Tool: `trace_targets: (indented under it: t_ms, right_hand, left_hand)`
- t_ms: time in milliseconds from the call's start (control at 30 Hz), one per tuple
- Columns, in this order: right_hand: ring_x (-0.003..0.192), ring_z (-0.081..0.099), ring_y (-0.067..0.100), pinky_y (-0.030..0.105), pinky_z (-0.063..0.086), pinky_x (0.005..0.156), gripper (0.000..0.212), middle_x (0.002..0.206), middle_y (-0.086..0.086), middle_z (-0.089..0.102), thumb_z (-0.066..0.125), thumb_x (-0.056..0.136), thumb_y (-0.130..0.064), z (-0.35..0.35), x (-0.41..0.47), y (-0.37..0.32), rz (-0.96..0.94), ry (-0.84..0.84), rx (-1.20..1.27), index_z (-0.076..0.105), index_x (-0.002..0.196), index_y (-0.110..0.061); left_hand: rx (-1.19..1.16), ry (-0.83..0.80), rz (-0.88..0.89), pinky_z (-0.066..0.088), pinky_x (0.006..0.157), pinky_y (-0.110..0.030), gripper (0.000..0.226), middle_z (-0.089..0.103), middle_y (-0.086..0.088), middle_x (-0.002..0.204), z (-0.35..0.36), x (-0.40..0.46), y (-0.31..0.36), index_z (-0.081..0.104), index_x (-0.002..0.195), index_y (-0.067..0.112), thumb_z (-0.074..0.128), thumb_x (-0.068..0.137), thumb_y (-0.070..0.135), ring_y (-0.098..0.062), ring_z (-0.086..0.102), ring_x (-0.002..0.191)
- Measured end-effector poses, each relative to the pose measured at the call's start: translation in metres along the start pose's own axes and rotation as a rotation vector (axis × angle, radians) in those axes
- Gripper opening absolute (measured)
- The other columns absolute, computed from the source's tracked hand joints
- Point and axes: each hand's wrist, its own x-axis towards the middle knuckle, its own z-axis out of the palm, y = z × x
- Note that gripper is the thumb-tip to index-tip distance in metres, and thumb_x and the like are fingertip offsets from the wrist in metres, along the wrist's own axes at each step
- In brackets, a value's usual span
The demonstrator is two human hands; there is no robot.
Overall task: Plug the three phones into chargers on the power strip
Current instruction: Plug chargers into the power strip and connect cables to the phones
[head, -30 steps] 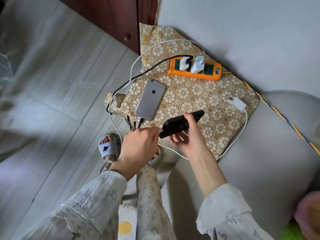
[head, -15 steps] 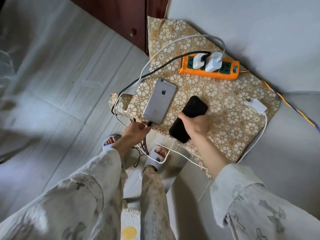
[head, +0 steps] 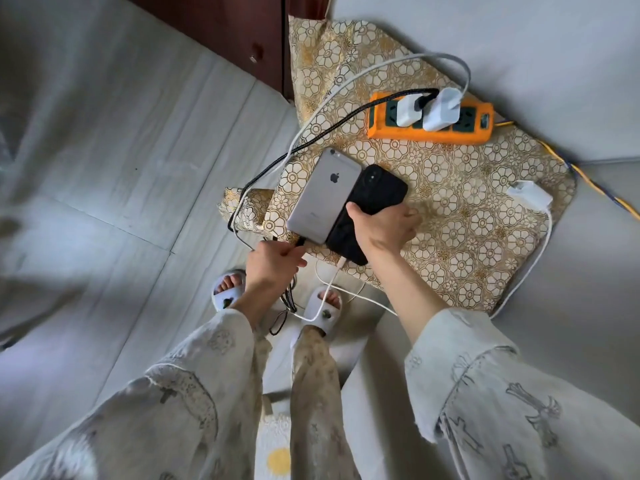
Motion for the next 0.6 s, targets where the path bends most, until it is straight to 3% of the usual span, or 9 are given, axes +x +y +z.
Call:
trace_targets:
  t_ms: [133,300,433,533,600]
  right_hand:
    - [0.126,0.031,0.038,0.045,0.042,0.094,0.079,0.138,0.022,0.024,0.073,0.073,-0.038,0.002,-0.004,-0.001,-0.028,-0.006,0.004,0.032,0.13,-0.001]
    - [0.128,0.028,0.039,0.047,0.039,0.099,0.076,0.138,0.022,0.025,0.071,0.076,-0.034,0.003,-0.004,-0.006,-0.047,-0.038,-0.022,0.033,0.132,-0.003]
    - [0.12,0.045,0.035,0.041,0.043,0.101,0.056,0.133,0.018,0.035,0.065,0.082,-0.027,-0.005,-0.004,0.003,-0.11,-0.072,0.055,0.042,0.129,-0.008]
    - [0.113,0.056,0.026,0.033,0.047,0.096,0.047,0.126,0.011,0.053,0.061,0.084,-0.019,-0.011,-0.013,0.012,-0.16,-0.135,0.151,0.045,0.128,-0.014]
    - [0.117,0.054,0.023,0.029,0.043,0.096,0.052,0.132,0.008,0.053,0.06,0.085,-0.02,-0.015,-0.025,0.018,-0.138,-0.178,0.176,0.04,0.133,-0.016]
  left_hand:
    - [-0.018,-0.007,-0.025,0.039,0.055,-0.023,0.025,0.066,0.003,0.061,-0.001,-0.002,0.003,0.074,0.071,0.016,0.059,0.084,0.033,0.0,0.05,0.052]
    - [0.07,-0.052,0.016,0.043,0.066,-0.025,0.028,0.063,0.002,0.063,-0.009,0.0,0.01,0.074,0.075,0.012,0.059,0.085,0.033,-0.015,0.053,0.064]
    - [0.107,-0.09,0.016,0.041,0.063,-0.026,0.032,0.056,0.001,0.055,-0.014,0.001,0.011,0.072,0.071,0.01,0.06,0.084,0.036,-0.018,0.048,0.058]
    - [0.134,-0.119,0.031,0.041,0.065,-0.028,0.032,0.06,-0.007,0.065,-0.017,0.001,0.011,0.071,0.077,0.007,0.059,0.085,0.036,-0.023,0.051,0.067]
    - [0.156,-0.158,0.033,0.043,0.074,-0.03,0.034,0.065,-0.013,0.086,-0.021,0.0,0.01,0.069,0.096,0.008,0.057,0.085,0.038,-0.028,0.055,0.084]
